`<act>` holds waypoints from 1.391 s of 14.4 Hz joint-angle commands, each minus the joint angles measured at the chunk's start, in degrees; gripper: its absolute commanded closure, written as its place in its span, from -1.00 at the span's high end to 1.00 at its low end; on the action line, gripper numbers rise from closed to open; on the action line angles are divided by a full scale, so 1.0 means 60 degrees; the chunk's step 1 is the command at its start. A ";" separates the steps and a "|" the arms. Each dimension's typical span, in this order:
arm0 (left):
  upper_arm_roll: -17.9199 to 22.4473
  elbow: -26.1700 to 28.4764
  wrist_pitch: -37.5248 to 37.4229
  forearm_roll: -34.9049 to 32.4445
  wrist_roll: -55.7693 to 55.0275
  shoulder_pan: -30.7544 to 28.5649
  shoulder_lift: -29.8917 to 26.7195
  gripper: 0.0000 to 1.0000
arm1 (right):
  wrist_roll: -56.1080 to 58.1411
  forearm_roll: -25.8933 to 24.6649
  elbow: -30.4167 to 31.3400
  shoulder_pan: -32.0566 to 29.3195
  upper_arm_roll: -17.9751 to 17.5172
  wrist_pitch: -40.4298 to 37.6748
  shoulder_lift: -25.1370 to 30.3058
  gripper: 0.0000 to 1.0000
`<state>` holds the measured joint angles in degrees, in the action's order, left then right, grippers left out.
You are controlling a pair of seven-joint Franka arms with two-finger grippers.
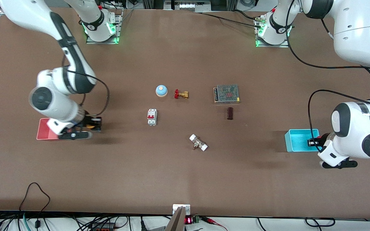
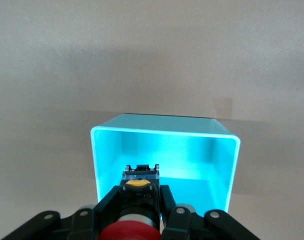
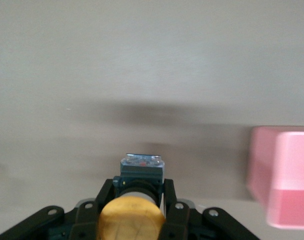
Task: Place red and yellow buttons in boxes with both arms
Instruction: 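Carry the yellow button to the pink box while the left gripper carries red, then lower the buttons into the boxes and open both grippers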
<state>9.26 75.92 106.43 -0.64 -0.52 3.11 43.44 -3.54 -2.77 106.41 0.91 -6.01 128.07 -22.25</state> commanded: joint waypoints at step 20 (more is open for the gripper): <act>-0.0137 0.2625 0.2771 0.0179 0.0453 0.0024 -0.0940 1.00 | 0.2275 -0.0959 -0.0040 -0.2539 0.0122 0.1139 -0.1286 -0.99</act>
<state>8.55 90.04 123.70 -0.18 0.32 3.29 40.97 10.29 -7.81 106.54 -13.75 -5.12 133.74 -28.86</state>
